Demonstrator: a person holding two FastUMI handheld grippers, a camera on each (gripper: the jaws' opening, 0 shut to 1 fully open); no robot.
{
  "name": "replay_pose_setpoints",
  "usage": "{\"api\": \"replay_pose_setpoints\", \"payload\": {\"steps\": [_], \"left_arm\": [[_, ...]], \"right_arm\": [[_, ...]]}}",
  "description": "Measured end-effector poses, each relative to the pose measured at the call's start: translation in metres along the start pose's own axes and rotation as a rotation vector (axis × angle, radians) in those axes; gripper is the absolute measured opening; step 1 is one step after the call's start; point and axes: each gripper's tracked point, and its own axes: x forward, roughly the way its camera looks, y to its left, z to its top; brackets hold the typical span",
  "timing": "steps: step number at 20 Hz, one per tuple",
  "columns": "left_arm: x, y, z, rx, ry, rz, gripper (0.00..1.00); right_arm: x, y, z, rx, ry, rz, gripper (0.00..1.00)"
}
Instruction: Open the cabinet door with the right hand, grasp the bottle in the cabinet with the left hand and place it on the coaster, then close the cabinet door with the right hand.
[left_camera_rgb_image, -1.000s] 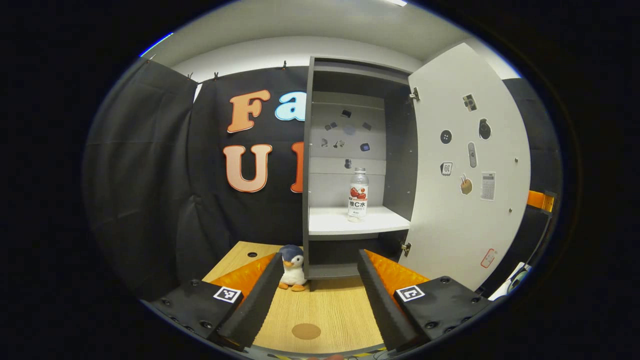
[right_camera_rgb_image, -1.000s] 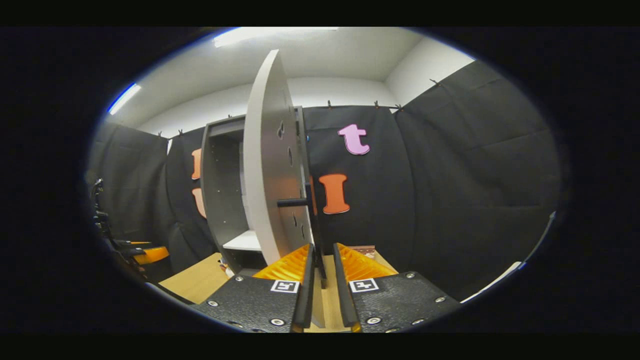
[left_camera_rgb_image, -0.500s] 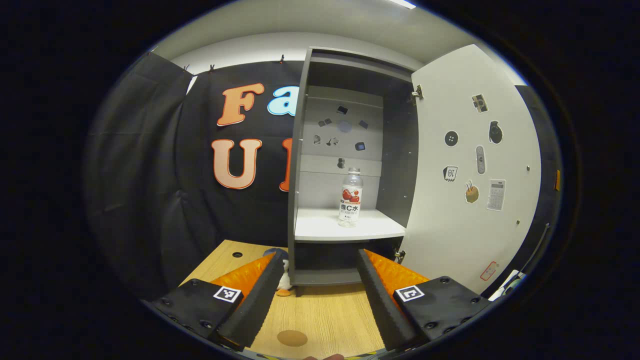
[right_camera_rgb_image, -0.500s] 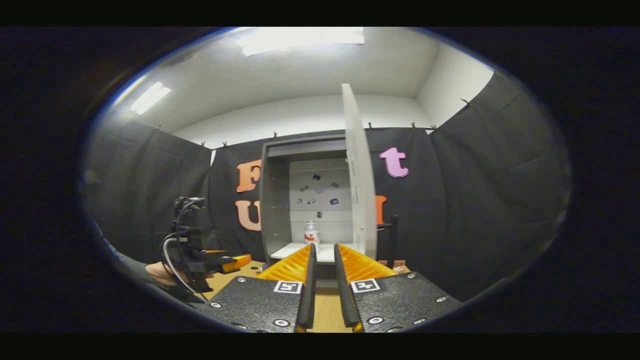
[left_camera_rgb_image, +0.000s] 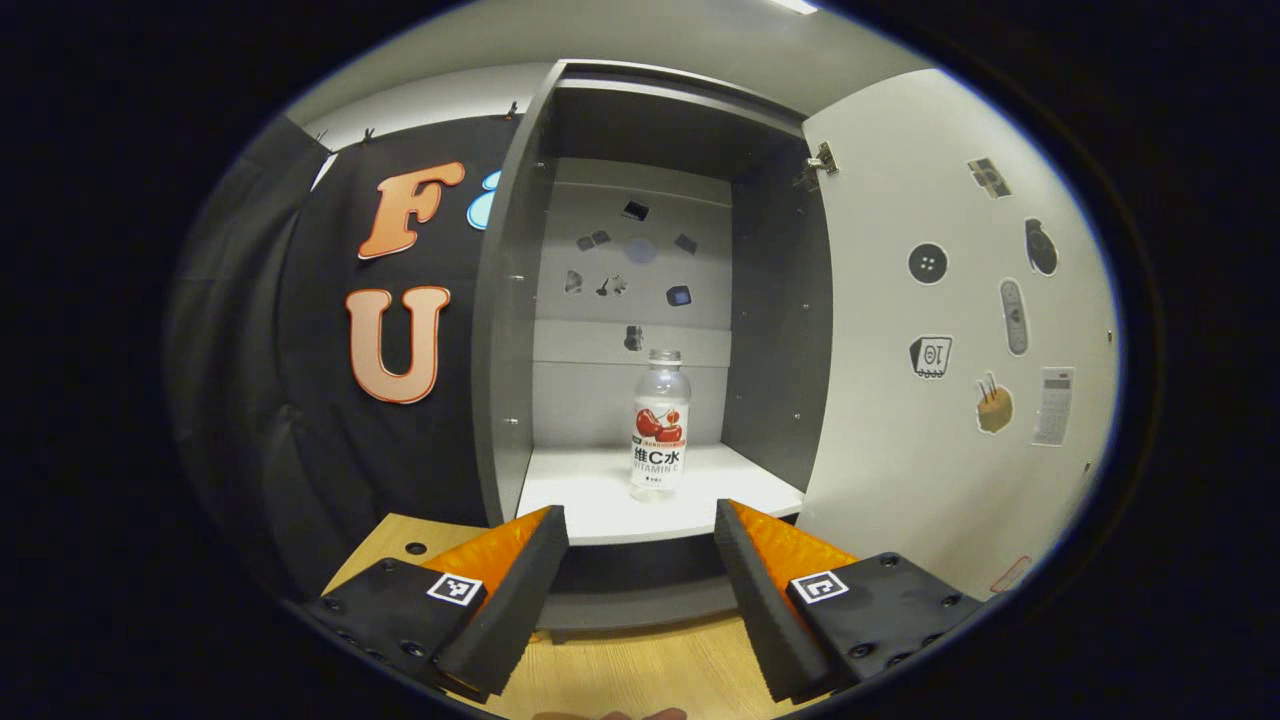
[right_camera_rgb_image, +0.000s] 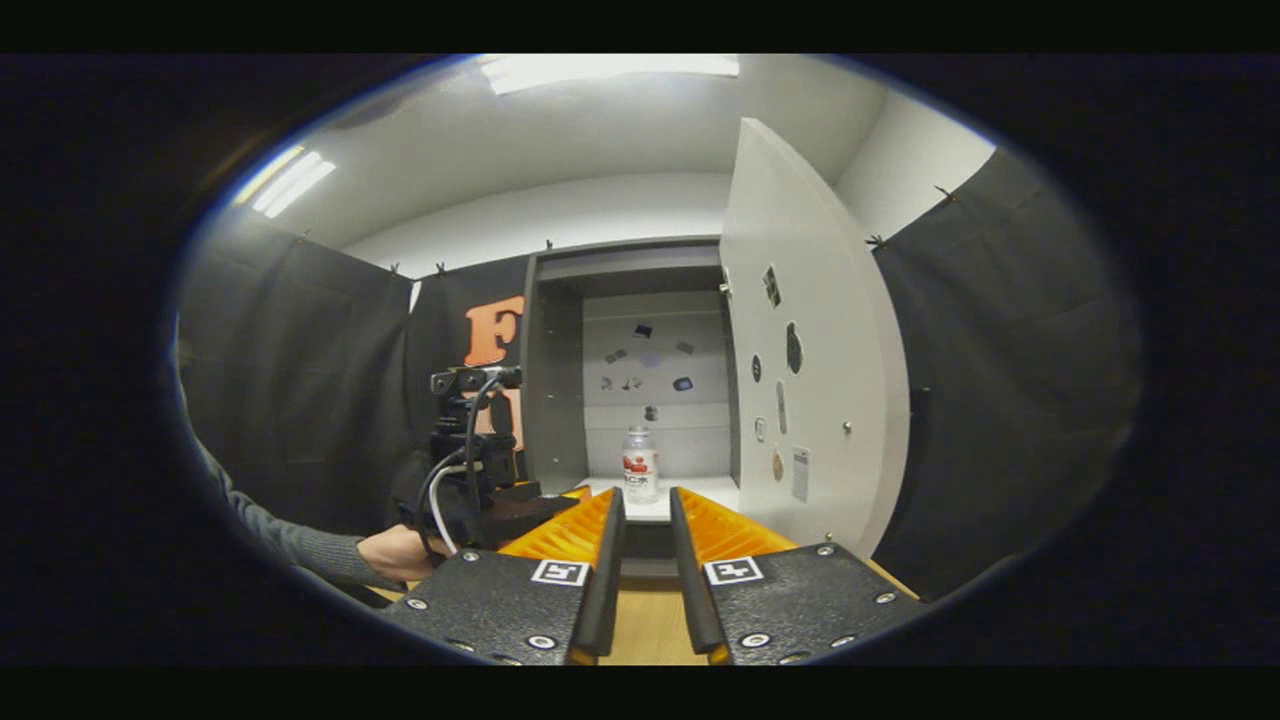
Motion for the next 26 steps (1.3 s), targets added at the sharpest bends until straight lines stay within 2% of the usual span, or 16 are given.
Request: {"api": "replay_pose_setpoints", "payload": {"steps": [1, 2, 3, 4, 5, 6, 7, 9, 14, 26], "left_arm": [[0.016, 0.0, 0.001, 0.005, -0.003, -0.011, 0.96], [0.032, 0.0, 0.001, 0.009, -0.001, -0.021, 0.96], [0.048, -0.001, 0.001, 0.01, 0.0, -0.033, 0.96], [0.063, 0.0, 0.003, 0.009, -0.004, -0.036, 0.94], [0.077, -0.002, 0.003, 0.004, -0.008, -0.049, 0.96], [0.09, -0.004, 0.004, 0.001, -0.009, -0.062, 0.94], [0.101, -0.003, 0.005, -0.002, -0.007, -0.069, 0.99], [0.122, -0.007, 0.002, -0.009, 0.0, -0.095, 0.96], [0.157, -0.014, 0.008, 0.002, -0.021, -0.131, 0.99], [0.215, -0.023, 0.002, 0.027, -0.012, -0.129, 0.96]], "right_arm": [[0.01, 0.0, -0.005, -0.008, 0.01, -0.014, 0.3], [0.019, 0.002, -0.011, -0.011, 0.02, -0.022, 0.39], [0.029, 0.003, -0.015, -0.012, 0.031, -0.032, 0.35], [0.037, 0.003, -0.02, -0.013, 0.042, -0.044, 0.41], [0.046, 0.001, -0.024, -0.013, 0.054, -0.058, 0.38], [0.052, 0.0, -0.028, -0.011, 0.067, -0.071, 0.4], [0.059, 0.0, -0.031, -0.009, 0.078, -0.082, 0.42], [0.069, -0.003, -0.037, -0.007, 0.096, -0.106, 0.45], [0.089, -0.008, -0.045, -0.008, 0.127, -0.157, 0.45], [0.11, -0.021, -0.058, -0.007, 0.183, -0.213, 0.45]]}}
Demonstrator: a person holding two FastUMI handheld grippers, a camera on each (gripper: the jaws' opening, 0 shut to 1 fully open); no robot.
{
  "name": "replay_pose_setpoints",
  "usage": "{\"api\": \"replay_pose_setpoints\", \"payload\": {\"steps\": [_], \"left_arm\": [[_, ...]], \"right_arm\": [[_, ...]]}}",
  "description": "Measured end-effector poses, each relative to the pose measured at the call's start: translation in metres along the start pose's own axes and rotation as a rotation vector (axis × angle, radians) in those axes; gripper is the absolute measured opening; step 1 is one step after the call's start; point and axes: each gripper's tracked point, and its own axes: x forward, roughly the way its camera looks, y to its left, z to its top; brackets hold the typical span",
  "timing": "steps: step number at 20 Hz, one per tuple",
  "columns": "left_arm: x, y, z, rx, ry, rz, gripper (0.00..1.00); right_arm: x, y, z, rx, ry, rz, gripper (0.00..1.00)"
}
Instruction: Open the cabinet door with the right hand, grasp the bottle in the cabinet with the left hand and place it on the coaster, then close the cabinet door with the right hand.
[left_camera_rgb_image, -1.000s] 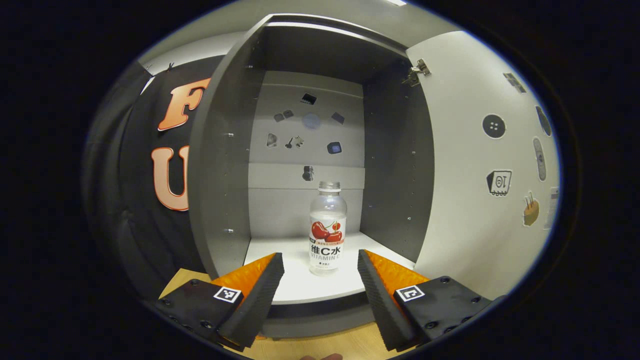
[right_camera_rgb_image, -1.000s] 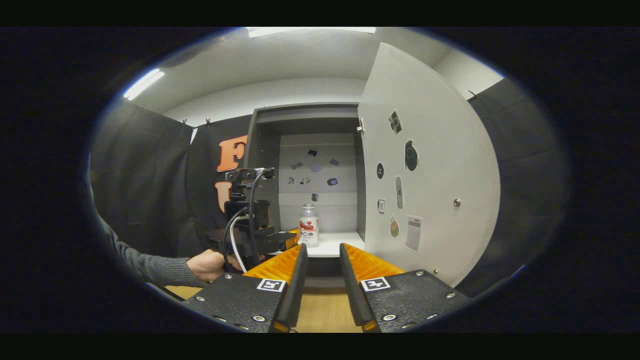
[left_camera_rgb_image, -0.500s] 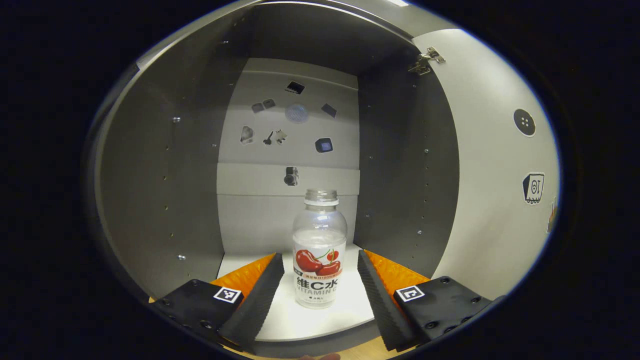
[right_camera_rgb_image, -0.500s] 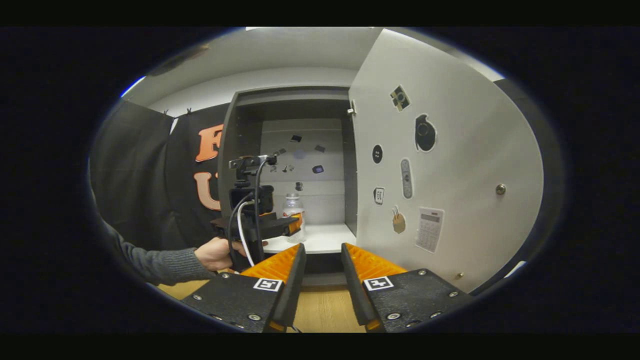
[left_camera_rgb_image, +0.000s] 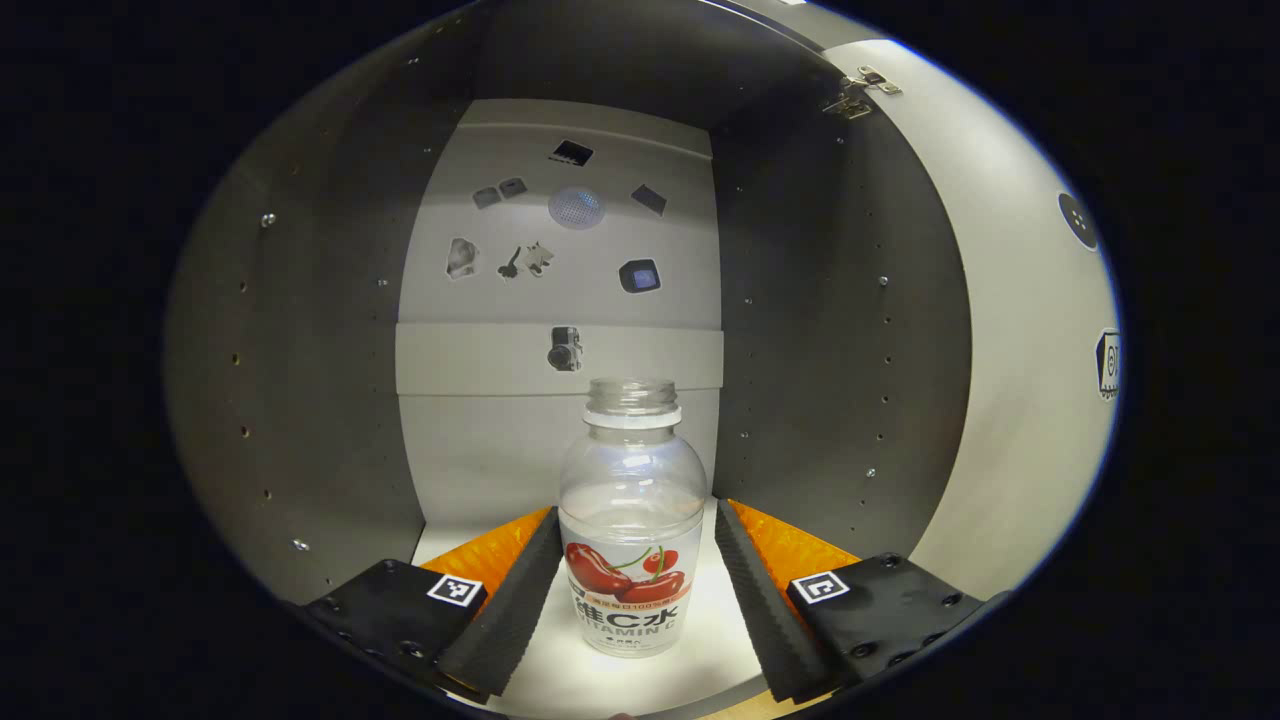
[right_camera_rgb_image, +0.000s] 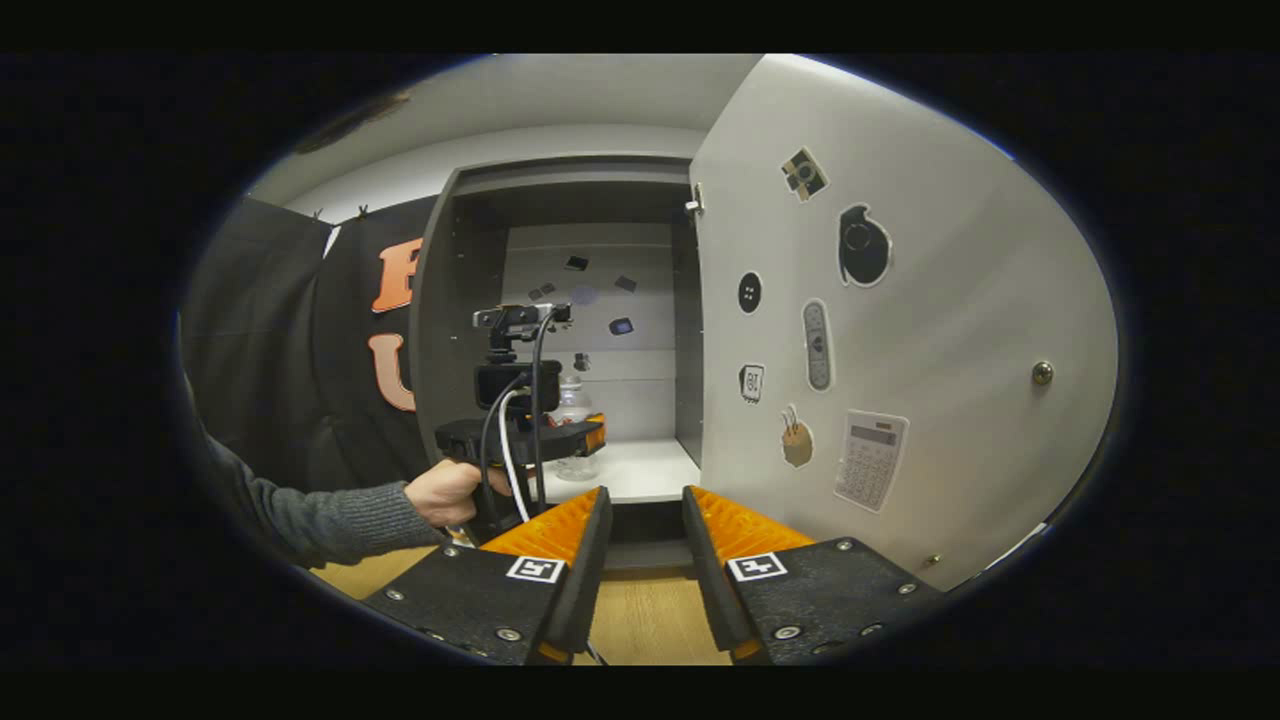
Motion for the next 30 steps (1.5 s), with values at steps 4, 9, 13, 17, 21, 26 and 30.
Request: {"api": "replay_pose_setpoints", "payload": {"steps": [4, 9, 13, 17, 21, 26, 30], "left_arm": [[-0.006, 0.002, 0.002, -0.014, -0.001, 0.01, 0.87], [-0.046, 0.01, 0.019, -0.021, -0.036, 0.055, 0.86], [-0.092, 0.016, 0.022, -0.013, -0.069, 0.094, 0.87], [-0.143, 0.023, 0.012, 0.024, -0.078, 0.15, 0.84], [-0.199, 0.028, -0.011, 0.037, -0.094, 0.208, 0.85], [-0.253, 0.037, -0.067, 0.031, -0.038, 0.248, 0.85], [-0.283, 0.047, -0.126, 0.006, 0.04, 0.283, 0.85]], "right_arm": [[-0.005, -0.004, -0.005, 0.007, 0.013, -0.002, 0.45], [-0.023, -0.008, -0.003, 0.014, 0.006, 0.02, 0.45], [-0.044, -0.009, -0.008, 0.04, 0.005, 0.052, 0.45], [-0.071, -0.008, -0.016, 0.08, 0.017, 0.094, 0.48], [-0.095, -0.003, -0.026, 0.061, 0.033, 0.133, 0.5], [-0.111, 0.003, -0.045, 0.089, 0.075, 0.169, 0.53], [-0.115, 0.01, -0.065, 0.09, 0.139, 0.199, 0.53]]}}
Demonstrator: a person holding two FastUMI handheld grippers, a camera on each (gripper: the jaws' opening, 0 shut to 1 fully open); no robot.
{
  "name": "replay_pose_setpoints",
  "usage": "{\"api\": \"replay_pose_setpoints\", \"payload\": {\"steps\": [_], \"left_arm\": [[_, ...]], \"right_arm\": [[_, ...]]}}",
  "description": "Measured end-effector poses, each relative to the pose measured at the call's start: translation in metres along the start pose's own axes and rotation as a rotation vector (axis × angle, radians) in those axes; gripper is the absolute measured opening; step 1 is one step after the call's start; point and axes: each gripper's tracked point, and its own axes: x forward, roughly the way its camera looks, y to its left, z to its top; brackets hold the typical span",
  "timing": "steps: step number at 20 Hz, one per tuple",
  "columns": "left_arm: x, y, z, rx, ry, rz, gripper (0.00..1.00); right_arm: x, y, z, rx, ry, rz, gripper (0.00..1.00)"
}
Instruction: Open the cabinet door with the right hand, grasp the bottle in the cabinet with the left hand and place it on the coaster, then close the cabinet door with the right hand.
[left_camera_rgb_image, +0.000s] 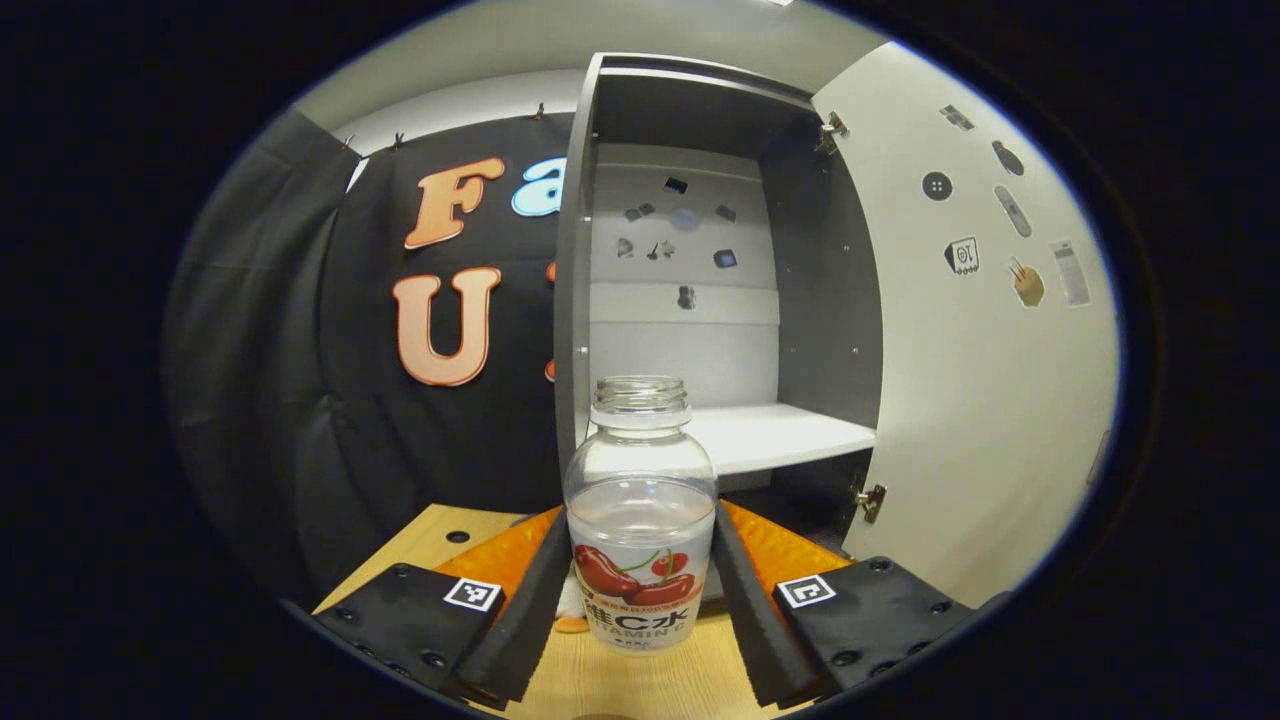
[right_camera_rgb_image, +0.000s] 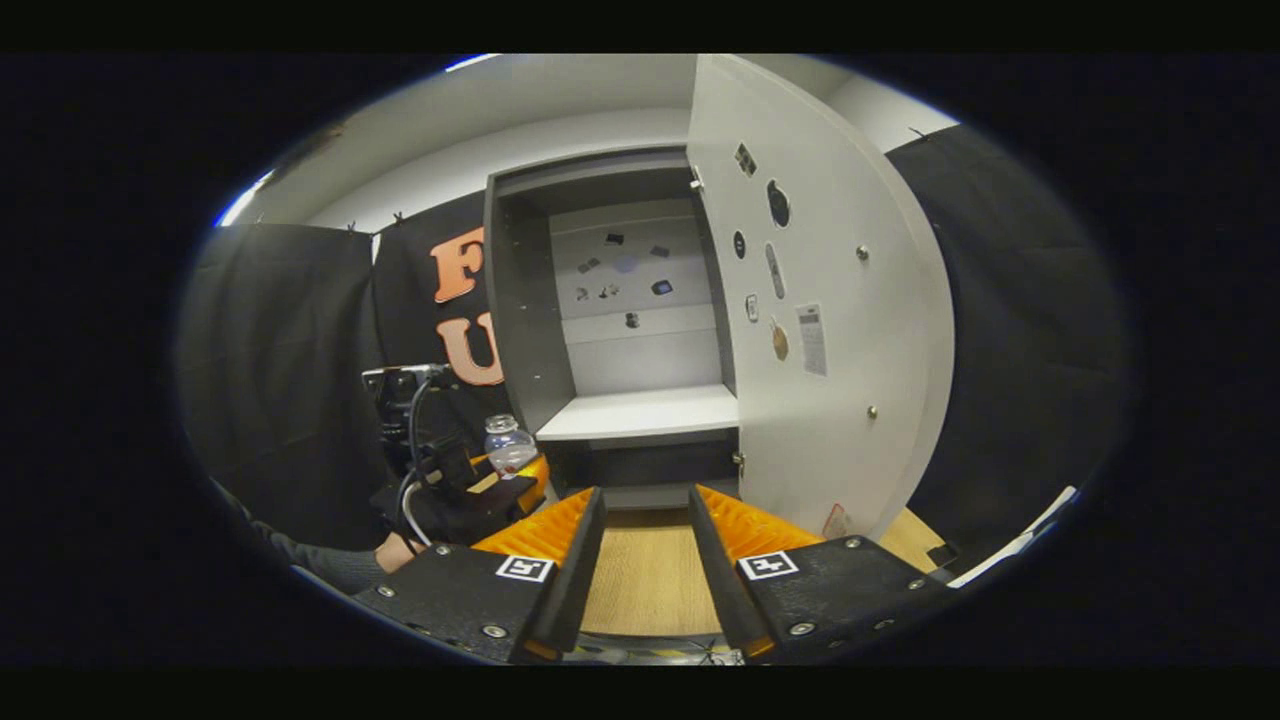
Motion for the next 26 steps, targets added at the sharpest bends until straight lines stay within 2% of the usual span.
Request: {"api": "replay_pose_setpoints", "payload": {"steps": [2, 6, 11, 21, 26], "left_arm": [[-0.011, 0.007, -0.026, 0.026, 0.011, 0.015, 0.86], [-0.029, 0.011, -0.095, -0.008, 0.132, 0.019, 0.85], [-0.042, 0.015, -0.142, 0.001, 0.17, 0.024, 0.86], [-0.054, 0.029, -0.203, -0.023, 0.261, 0.073, 0.86], [-0.058, 0.033, -0.209, -0.009, 0.258, 0.08, 0.86]], "right_arm": [[0.003, 0.003, -0.007, 0.005, 0.019, 0.012, 0.54], [0.007, 0.007, -0.024, 0.031, 0.067, 0.033, 0.54], [0.017, 0.009, -0.05, 0.02, 0.129, 0.04, 0.56], [0.048, 0.023, -0.077, -0.003, 0.216, 0.078, 0.57], [0.056, 0.029, -0.089, -0.004, 0.255, 0.098, 0.57]]}}
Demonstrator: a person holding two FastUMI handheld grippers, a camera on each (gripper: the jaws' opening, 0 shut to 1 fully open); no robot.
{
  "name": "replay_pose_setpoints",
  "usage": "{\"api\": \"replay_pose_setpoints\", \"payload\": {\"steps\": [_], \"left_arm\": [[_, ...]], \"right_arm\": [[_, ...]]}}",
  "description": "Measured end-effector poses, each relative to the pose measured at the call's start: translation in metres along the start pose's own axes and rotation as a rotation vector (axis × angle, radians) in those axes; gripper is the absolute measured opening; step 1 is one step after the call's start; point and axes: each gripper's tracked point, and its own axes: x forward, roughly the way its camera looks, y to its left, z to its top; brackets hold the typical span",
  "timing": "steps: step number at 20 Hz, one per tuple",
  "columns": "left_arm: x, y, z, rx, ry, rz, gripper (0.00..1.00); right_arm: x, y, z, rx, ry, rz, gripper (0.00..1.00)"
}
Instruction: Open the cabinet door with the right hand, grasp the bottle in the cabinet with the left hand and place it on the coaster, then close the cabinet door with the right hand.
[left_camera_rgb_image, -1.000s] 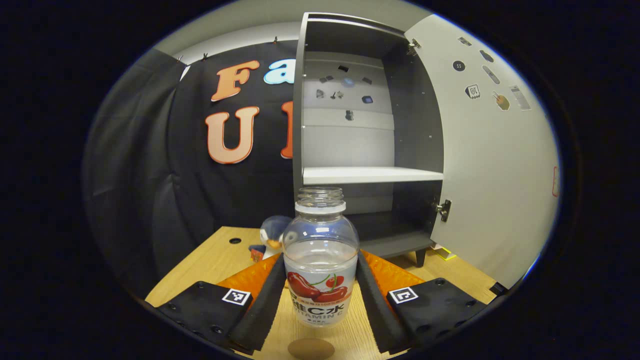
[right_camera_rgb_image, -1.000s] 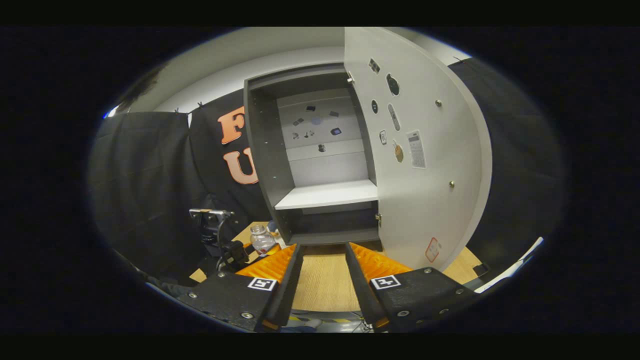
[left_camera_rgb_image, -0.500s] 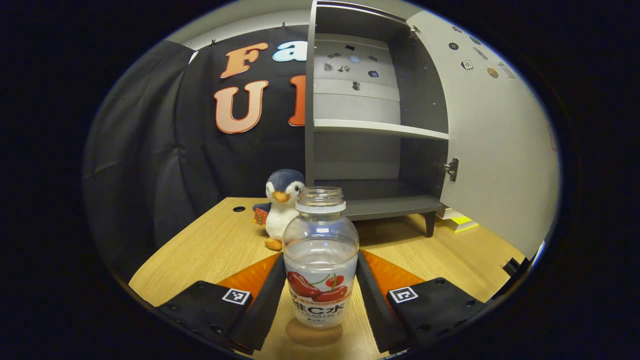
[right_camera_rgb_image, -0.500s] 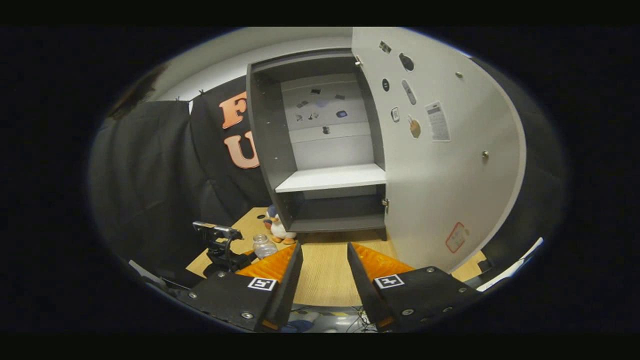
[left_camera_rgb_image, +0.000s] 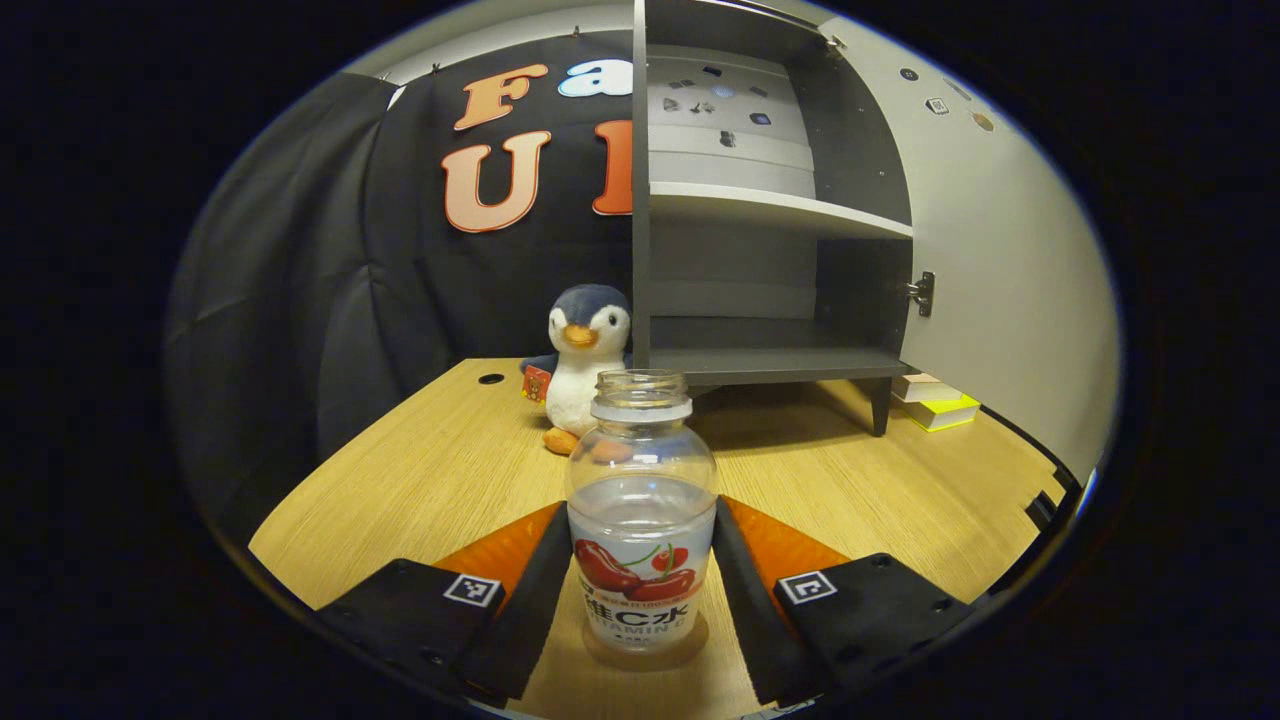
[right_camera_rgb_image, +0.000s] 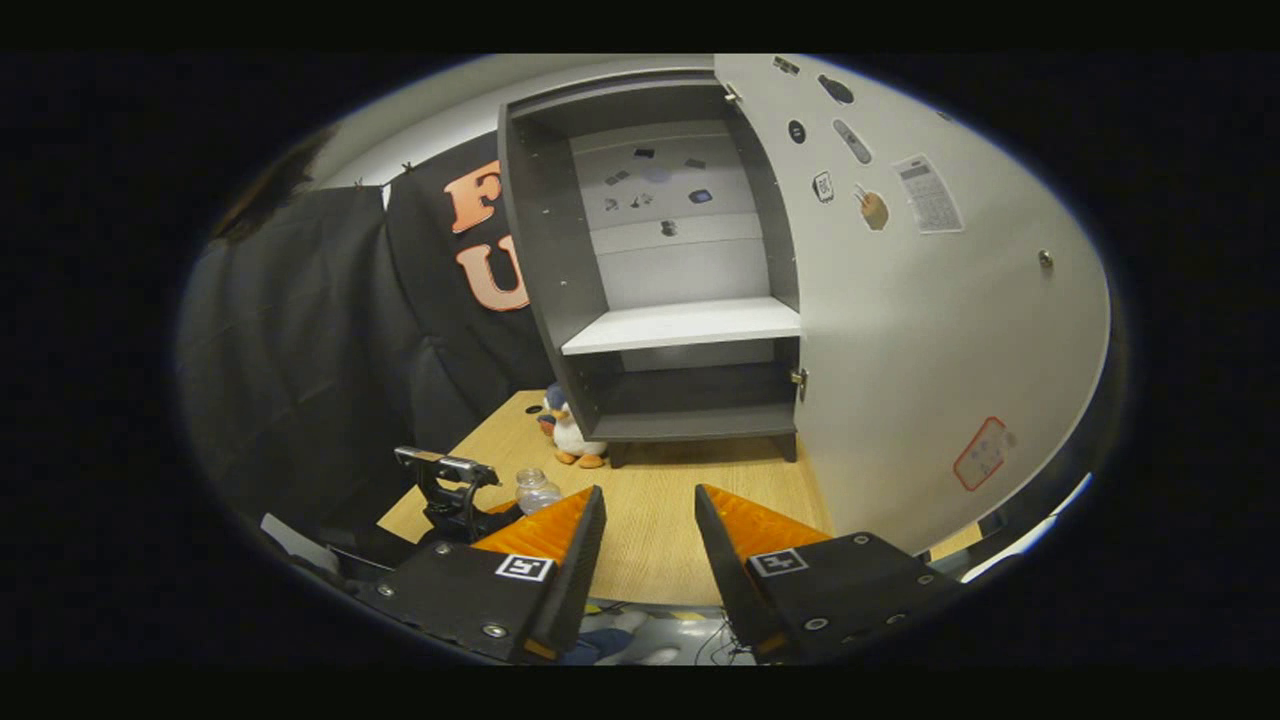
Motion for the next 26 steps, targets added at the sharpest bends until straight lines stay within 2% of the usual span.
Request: {"api": "replay_pose_setpoints", "payload": {"steps": [8, 10, 12, 13, 18, 23, 26], "left_arm": [[-0.01, 0.004, -0.01, 0.022, 0.013, 0.019, 0.86], [-0.011, 0.0, -0.017, -0.002, 0.033, -0.006, 0.89], [-0.013, -0.002, -0.012, -0.033, 0.018, -0.024, 0.89], [-0.015, -0.003, -0.008, -0.034, 0.008, -0.022, 0.92], [-0.018, -0.002, -0.001, -0.007, 0.001, -0.027, 0.94], [-0.021, 0.003, 0.009, -0.035, -0.011, -0.013, 0.95], [-0.024, 0.005, 0.024, -0.016, -0.027, -0.012, 0.96]], "right_arm": [[-0.006, 0.006, -0.005, -0.003, 0.012, 0.019, 0.57], [-0.007, 0.007, -0.006, -0.002, 0.014, 0.023, 0.57], [-0.008, 0.007, -0.007, -0.004, 0.017, 0.023, 0.57], [-0.007, 0.008, -0.007, -0.004, 0.017, 0.025, 0.57], [-0.012, 0.012, -0.008, -0.007, 0.017, 0.032, 0.57], [-0.017, 0.013, -0.008, -0.01, 0.011, 0.036, 0.57], [-0.024, 0.015, -0.004, -0.004, -0.005, 0.039, 0.57]]}}
